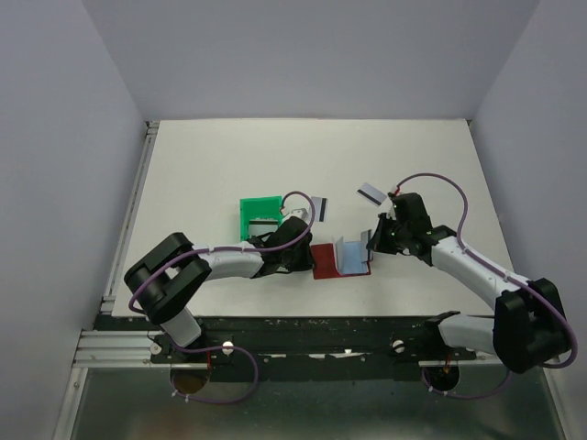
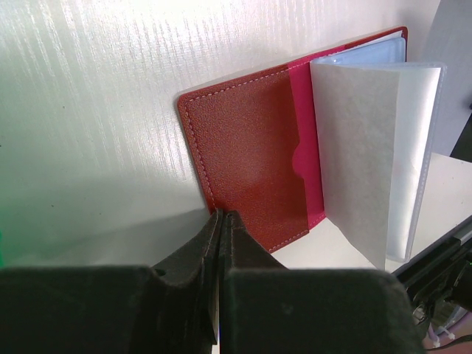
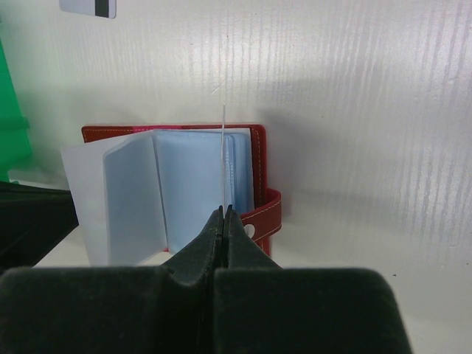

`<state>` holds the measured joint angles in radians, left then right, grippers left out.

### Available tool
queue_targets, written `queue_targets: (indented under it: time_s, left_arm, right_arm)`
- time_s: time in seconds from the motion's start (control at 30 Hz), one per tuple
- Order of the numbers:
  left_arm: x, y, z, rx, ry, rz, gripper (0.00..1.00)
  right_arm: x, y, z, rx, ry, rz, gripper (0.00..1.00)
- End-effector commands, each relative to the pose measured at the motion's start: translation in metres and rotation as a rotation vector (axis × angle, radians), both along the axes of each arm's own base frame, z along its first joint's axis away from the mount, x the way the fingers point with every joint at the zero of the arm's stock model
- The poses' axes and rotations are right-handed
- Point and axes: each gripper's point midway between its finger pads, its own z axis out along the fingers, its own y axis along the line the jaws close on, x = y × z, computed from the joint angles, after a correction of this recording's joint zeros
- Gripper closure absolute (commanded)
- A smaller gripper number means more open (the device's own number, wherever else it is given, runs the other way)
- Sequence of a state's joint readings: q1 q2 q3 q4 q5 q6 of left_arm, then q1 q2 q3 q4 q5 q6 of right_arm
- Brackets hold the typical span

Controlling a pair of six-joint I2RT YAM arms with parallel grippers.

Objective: Put the credit cards into the card holder
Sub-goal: Insert the credit card into the card holder.

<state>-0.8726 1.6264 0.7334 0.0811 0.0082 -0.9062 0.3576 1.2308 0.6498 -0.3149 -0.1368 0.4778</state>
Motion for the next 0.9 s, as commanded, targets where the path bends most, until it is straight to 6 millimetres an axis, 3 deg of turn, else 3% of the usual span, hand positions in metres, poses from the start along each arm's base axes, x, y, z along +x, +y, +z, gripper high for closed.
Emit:
queue_targets:
  time_s: [0.0,0.87]
  left_arm:
    - [-0.013,0.017,-0.028,0.101,0.06,-0.011,0.89]
    - [-0.018,0.015,-0.029,0.09,0.08,-0.023,0.89]
  right_arm:
    - [0.005,0.007,0.004,0.038,-0.015,0.017,1.0]
    - [0.005,-0.007,-0.006,-0.036,0.009,-0.027,1.0]
